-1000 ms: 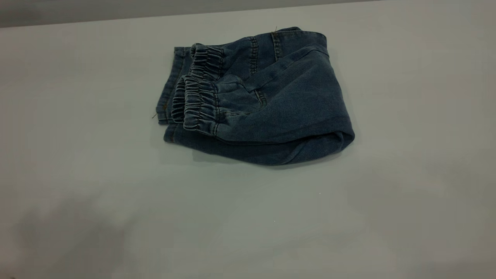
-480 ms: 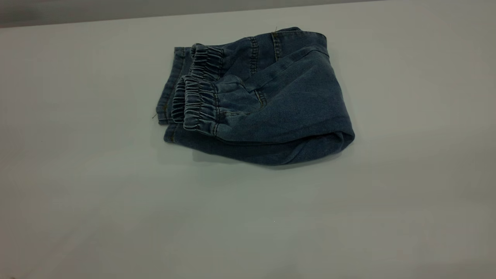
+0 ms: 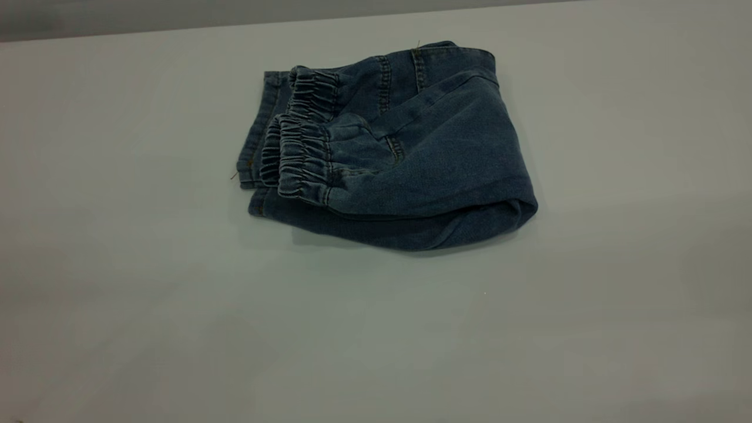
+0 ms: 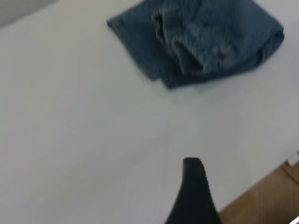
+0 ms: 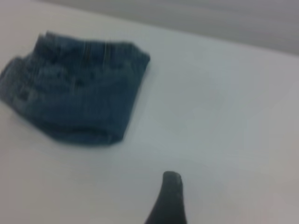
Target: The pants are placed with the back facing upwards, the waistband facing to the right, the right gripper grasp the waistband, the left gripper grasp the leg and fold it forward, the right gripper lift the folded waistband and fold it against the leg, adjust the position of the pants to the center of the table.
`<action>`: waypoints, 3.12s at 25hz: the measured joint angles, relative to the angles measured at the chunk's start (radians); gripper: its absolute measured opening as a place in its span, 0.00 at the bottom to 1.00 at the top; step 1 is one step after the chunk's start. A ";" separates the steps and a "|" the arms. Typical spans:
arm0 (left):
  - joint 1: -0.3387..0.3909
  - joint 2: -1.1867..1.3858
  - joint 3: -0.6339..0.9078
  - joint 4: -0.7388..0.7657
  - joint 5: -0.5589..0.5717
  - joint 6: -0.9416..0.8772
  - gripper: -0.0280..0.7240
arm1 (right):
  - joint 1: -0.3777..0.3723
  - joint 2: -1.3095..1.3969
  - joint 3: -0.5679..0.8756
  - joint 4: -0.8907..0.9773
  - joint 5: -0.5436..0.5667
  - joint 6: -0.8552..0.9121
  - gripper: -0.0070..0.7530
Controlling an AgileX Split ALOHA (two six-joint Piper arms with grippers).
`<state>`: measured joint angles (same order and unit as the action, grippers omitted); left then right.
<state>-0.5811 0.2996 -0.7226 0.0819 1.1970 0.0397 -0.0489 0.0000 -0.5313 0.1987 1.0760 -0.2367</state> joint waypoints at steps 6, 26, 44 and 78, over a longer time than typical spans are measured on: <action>0.000 -0.071 0.119 -0.002 -0.073 -0.073 0.70 | 0.000 0.000 0.022 -0.002 -0.002 0.000 0.76; 0.000 -0.267 0.216 0.038 -0.111 -0.174 0.70 | 0.000 0.000 0.021 -0.002 0.003 0.000 0.76; 0.208 -0.300 0.216 0.050 -0.115 -0.176 0.70 | 0.000 0.000 0.021 0.000 0.003 -0.001 0.76; 0.586 -0.300 0.216 0.049 -0.114 -0.176 0.70 | 0.097 0.000 0.021 0.017 0.003 -0.001 0.76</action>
<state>0.0050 0.0000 -0.5063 0.1313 1.0832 -0.1367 0.0484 0.0000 -0.5102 0.2156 1.0789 -0.2375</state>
